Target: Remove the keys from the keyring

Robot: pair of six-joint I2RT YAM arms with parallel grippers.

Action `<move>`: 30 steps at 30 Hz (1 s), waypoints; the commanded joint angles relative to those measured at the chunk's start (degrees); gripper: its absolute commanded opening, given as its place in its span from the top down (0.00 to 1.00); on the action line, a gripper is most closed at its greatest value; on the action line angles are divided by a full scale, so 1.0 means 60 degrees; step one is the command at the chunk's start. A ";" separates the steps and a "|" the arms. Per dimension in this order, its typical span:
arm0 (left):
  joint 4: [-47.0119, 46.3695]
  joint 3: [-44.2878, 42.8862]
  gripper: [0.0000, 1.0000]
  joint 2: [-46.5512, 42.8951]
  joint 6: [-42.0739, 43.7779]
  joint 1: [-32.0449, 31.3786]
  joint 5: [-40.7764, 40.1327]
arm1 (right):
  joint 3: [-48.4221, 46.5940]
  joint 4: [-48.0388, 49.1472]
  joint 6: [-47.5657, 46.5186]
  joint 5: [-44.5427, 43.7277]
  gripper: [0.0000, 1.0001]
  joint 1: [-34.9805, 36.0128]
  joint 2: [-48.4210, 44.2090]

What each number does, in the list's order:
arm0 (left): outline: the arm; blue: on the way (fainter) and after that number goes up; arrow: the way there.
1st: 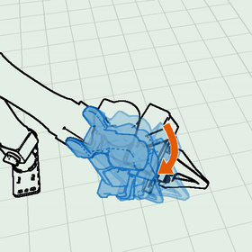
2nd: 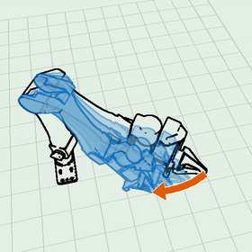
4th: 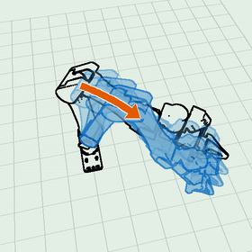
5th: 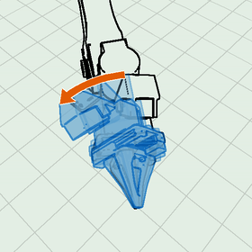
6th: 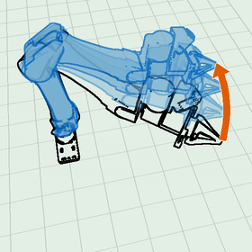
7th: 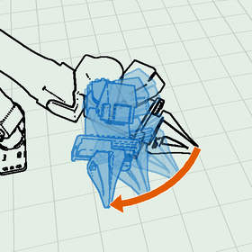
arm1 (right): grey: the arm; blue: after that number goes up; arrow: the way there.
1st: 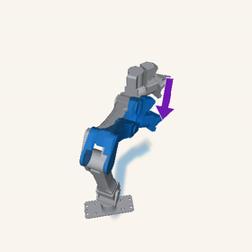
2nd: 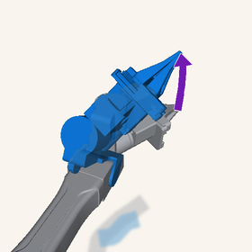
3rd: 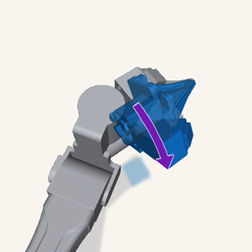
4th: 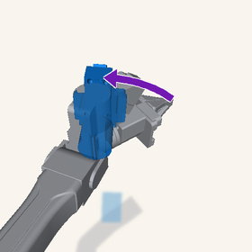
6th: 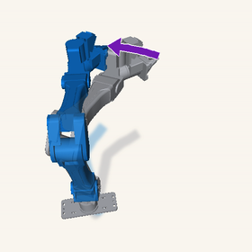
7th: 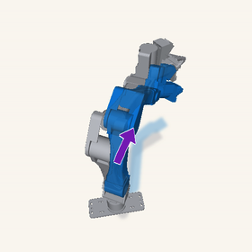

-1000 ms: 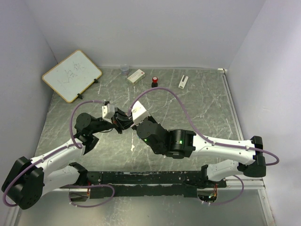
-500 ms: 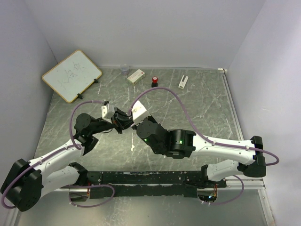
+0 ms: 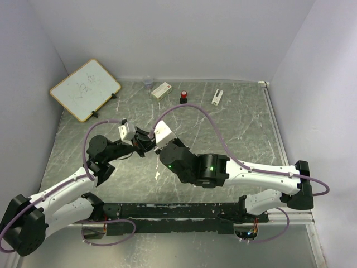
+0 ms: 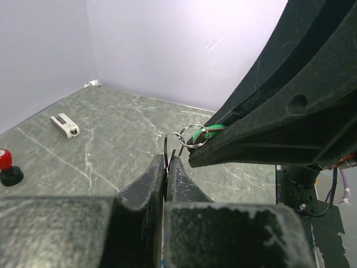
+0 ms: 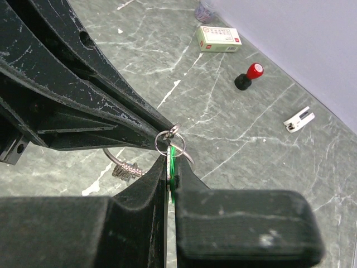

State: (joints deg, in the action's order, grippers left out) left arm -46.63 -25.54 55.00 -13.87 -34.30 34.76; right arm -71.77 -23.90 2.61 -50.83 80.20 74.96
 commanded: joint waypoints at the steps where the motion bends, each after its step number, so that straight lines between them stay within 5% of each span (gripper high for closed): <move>1: 0.0938 -0.0331 0.93 -0.0128 0.0535 0.0152 -0.1604 | -0.0270 -0.0263 0.0089 -0.0305 1.00 0.0087 0.0025; 30: 0.1466 -0.0545 0.93 -0.1607 0.0376 0.0153 -0.1472 | 0.0194 -0.0334 0.1011 0.0113 1.00 0.0082 0.0669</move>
State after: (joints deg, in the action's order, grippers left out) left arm -36.58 -25.89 47.31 -12.56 -34.48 30.85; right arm -71.55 -23.49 7.55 -50.35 80.27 78.17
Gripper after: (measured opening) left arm 0.088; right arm 0.023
